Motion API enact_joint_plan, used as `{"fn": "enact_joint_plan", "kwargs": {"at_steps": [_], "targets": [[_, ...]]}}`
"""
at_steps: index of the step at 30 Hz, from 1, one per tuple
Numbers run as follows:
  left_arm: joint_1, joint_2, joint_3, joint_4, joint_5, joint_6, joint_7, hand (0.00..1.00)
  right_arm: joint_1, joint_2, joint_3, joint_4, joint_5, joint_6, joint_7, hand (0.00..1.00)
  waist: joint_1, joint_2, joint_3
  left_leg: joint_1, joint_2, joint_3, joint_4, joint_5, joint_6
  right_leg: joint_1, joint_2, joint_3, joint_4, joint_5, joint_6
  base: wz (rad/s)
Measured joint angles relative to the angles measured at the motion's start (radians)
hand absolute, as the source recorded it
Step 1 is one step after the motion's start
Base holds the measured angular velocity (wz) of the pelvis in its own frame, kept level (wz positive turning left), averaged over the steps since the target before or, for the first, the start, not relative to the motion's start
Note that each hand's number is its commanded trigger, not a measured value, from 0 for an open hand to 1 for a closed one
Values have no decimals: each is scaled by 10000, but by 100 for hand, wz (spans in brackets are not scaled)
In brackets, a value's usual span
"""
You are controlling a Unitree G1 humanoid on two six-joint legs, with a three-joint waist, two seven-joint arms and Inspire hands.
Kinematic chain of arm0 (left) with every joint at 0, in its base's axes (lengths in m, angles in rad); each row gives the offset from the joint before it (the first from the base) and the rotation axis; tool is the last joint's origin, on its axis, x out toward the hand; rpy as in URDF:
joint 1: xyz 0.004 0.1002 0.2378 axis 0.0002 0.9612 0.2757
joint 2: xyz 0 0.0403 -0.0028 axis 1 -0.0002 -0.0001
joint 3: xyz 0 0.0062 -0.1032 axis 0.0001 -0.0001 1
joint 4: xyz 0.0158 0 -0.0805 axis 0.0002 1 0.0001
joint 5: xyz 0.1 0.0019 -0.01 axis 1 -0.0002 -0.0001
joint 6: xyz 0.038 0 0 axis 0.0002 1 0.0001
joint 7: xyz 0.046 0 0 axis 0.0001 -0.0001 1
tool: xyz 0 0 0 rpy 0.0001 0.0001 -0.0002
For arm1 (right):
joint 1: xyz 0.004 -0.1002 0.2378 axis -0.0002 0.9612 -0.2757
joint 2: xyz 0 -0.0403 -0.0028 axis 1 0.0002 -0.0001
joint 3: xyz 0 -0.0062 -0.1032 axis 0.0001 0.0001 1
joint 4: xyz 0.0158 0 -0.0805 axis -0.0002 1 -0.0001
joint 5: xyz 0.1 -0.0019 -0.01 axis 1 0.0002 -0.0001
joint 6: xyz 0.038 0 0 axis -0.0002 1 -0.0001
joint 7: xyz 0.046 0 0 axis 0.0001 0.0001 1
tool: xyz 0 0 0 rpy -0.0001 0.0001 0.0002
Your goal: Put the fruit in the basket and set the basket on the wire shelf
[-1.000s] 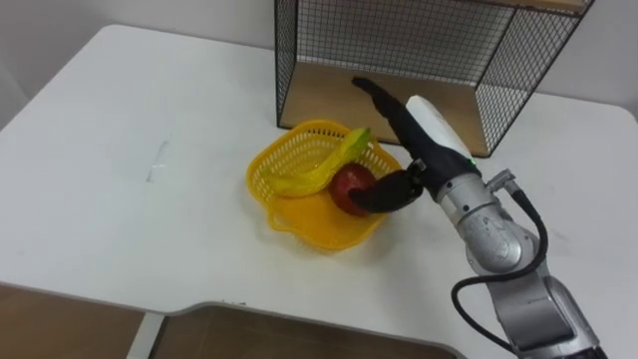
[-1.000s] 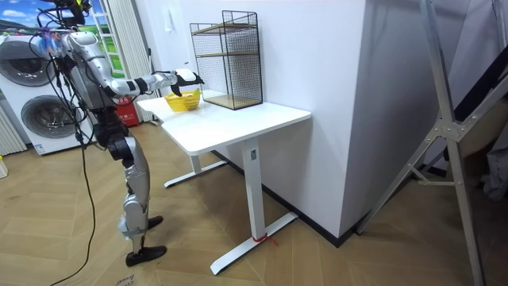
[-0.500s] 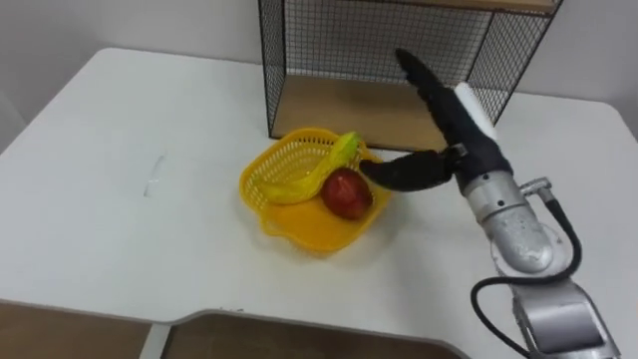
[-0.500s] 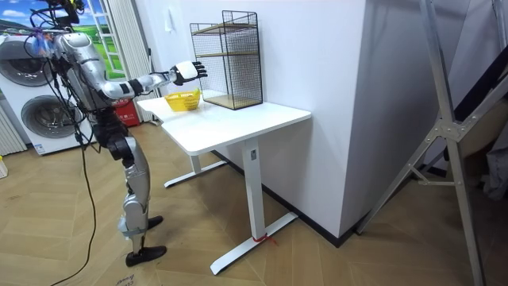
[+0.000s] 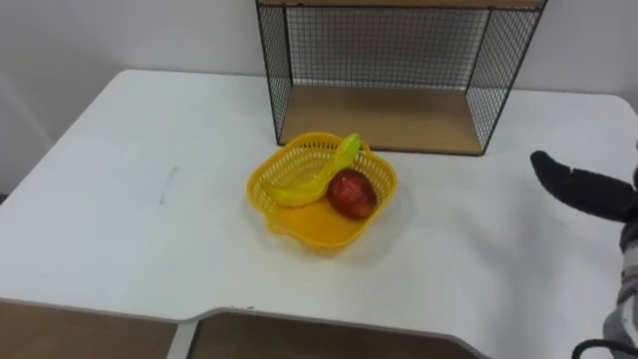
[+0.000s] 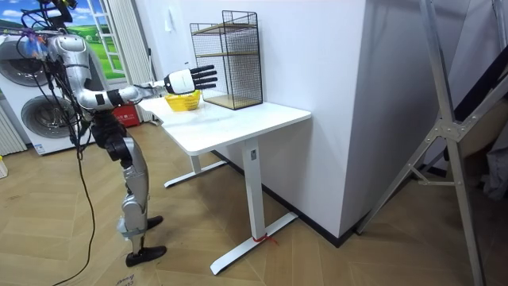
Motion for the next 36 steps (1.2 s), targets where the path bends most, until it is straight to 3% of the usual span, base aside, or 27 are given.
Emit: {"fn": "enact_joint_plan", "kwargs": {"at_steps": [3, 5, 6, 8, 10, 15, 21, 26, 28, 32, 36], "targets": [[-78, -5, 213, -2643, 411, -106, 1198, 0, 280, 40, -68, 0, -89, 3, -113, 0, 171, 8, 0, 39, -7, 73, -122, 7, -6, -17, -14, 55, -12, -6, 9, -7], [-231, -7, 72, -5055, 1293, -273, 1987, 0, 309, 41, -38, -4, -357, 1, -94, 0, 206, -35, 4, -88, -11, 59, -105, 7, -6, -132, -14, 28, 3, -6, 9, 0], [-253, -7, -2, -5690, 1571, -353, 2123, 0, 308, 41, -29, -4, -392, -2, -83, 0, 264, -44, 8, -136, -11, 59, -102, 8, -6, -165, -13, 25, 5, -5, 9, 0], [-288, 0, -164, -7631, 2367, -793, 2402, 0, 329, 41, -26, 30, -457, -41, -81, 0, 263, -49, 54, -148, -14, 48, -103, 4, -1, -188, -17, -5, 10, 1, 13, 0], [-299, 13, -292, -8309, 2897, -1078, 2524, 0, 332, 41, -26, 84, -459, -80, -73, 0, 160, -9, 80, -126, -26, 17, -109, 4, -1, -149, -17, -24, 18, 6, 16, 4], [-463, 6, -659, -9222, 3044, -1117, 2170, 0, 333, 76, -29, 91, -367, -83, 395, 0, 12, 101, 154, -198, -32, -26, -120, 8, -8, -262, -7, -122, 8, 6, 18, 5], [-491, -23, -2413, -9635, 2556, -1194, 744, 0, 305, 309, 204, 214, 482, -194, 1101, 0, -229, 44, 188, -168, -57, -159, -114, 8, -8, -142, -17, -277, 1, 6, 18, 8], [-507, -314, -4151, -9357, 1617, -1195, -855, 0, 285, 678, 738, 865, 1137, -492, 1736, 0, -528, -152, 250, -189, -67, -148, -111, 7, -6, -155, -30, -206, 3, 7, 19, -3], [-515, -477, -4575, -9095, 1417, -1197, -1323, 0, 296, 847, 826, 1038, 1487, -491, 1955, 0, -717, -153, 243, -145, -82, -87, -109, 7, -2, -143, -47, -93, 4, 7, 20, -10], [-654, -1014, -5196, -8293, 979, -1197, -2547, 0, 291, 1131, 830, 1160, 1834, -536, 2091, 0, -759, -100, 229, -87, -43, 228, -126, 8, 0, -203, -49, 186, 2, 7, 20, -22], [-635, -1156, -5786, -7734, -45, -1186, -3433, 0, 287, 1163, 959, 1263, 2349, -587, 2335, 0, -900, -98, 228, -83, 7, 311, -126, 8, -2, -232, -14, 251, 26, 7, 19, -8]]}}
